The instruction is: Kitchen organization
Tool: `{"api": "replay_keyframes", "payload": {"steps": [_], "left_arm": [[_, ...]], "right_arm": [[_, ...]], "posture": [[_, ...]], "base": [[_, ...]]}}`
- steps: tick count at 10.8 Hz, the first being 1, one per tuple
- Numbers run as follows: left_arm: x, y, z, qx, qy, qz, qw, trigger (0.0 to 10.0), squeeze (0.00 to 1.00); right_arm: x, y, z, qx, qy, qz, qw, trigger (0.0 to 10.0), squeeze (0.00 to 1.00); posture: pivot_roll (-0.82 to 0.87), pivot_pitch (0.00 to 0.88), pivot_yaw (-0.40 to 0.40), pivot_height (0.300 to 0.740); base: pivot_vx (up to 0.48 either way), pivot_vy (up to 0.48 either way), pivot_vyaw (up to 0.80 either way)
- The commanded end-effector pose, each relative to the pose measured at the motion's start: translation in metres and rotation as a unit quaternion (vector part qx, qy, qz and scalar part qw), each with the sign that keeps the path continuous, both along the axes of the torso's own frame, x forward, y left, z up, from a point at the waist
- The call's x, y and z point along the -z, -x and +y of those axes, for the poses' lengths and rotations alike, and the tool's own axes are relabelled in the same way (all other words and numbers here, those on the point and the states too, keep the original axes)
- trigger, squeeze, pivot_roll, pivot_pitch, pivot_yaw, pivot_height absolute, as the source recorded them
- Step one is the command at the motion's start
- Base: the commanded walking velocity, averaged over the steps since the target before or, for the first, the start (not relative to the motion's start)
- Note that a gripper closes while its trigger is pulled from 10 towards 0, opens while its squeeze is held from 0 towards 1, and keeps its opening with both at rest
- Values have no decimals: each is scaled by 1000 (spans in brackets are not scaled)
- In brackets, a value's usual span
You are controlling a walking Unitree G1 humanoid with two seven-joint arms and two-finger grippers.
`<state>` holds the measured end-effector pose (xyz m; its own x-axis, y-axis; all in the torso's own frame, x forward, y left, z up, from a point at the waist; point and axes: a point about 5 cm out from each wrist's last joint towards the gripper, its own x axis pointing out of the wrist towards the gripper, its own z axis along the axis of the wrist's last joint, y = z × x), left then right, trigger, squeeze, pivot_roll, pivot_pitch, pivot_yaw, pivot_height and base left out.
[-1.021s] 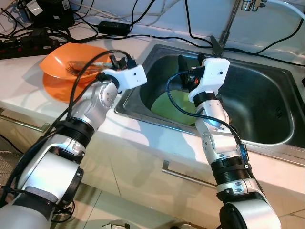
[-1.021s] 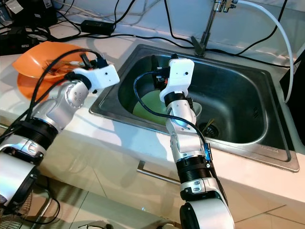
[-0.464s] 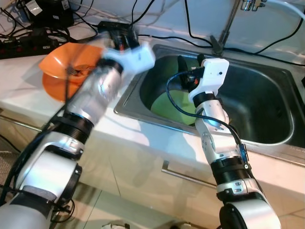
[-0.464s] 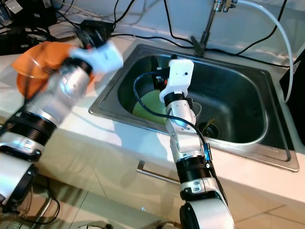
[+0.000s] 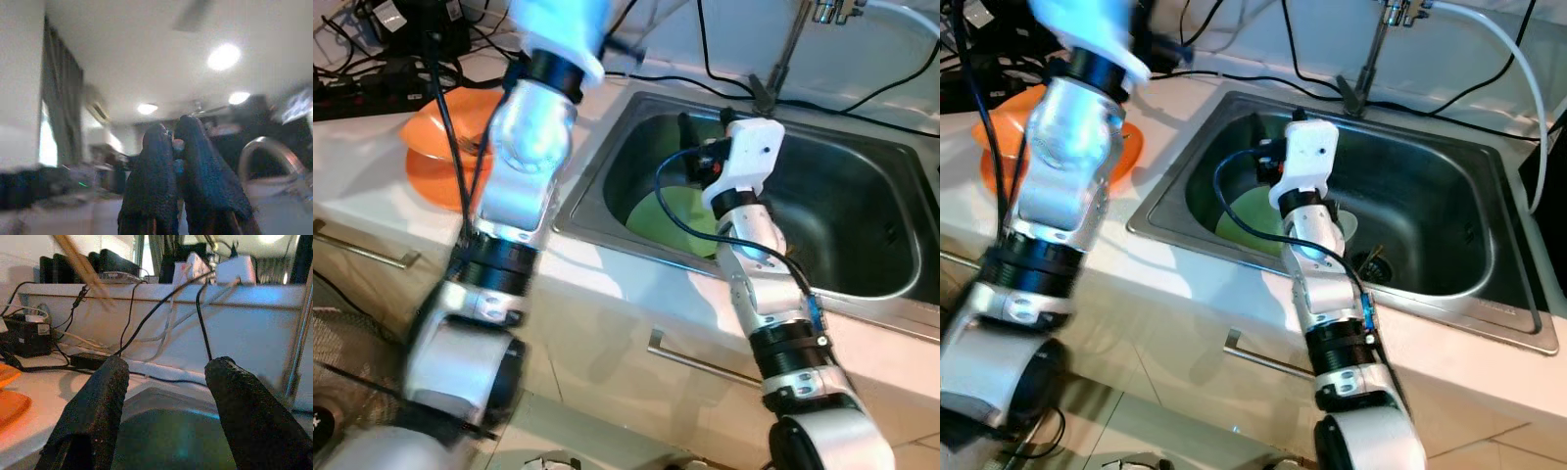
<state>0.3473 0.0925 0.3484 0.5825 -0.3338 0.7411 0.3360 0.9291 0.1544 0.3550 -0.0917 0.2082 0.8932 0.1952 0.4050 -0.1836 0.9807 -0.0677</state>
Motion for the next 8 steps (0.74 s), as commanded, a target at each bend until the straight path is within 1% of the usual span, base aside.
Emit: {"api": "replay_keyframes", "payload": {"steps": [1,2,3,4,5,6,7,8], "left_arm": [[0,2,2,47,28,19,998,10000,0],[3,2,-1,88,46,36,994,10000,0],[6,5,-2,129,53,54,989,10000,0],[8,7,-2,143,54,64,986,10000,0],[12,9,-6,171,47,84,981,10000,0],[21,9,-11,185,35,111,976,10000,0],[31,11,-16,201,45,131,970,10000,0],[33,12,-18,210,48,136,967,10000,0]], "right_arm": [[-6,1,2,0,16,-19,1000,10000,0],[-6,2,4,-3,19,-21,1000,10000,0],[-6,3,6,-6,25,-24,999,10000,0],[-6,3,7,-7,28,-26,999,10000,0],[-6,4,7,-7,31,-27,999,10000,0],[-6,4,7,-6,32,-27,999,10000,0],[-5,4,8,-8,31,-26,999,10000,0],[-4,4,10,-10,30,-26,999,10000,0]], "posture": [[88,36,-26,740],[91,39,-27,740],[89,43,-27,740],[87,44,-27,740],[86,48,-28,740],[88,50,-29,740],[88,50,-28,740],[89,48,-28,740]], "base": [[0,0,0],[0,0,0],[0,0,0],[0,0,0],[0,0,0],[0,0,0],[0,0,0],[0,0,0]]}}
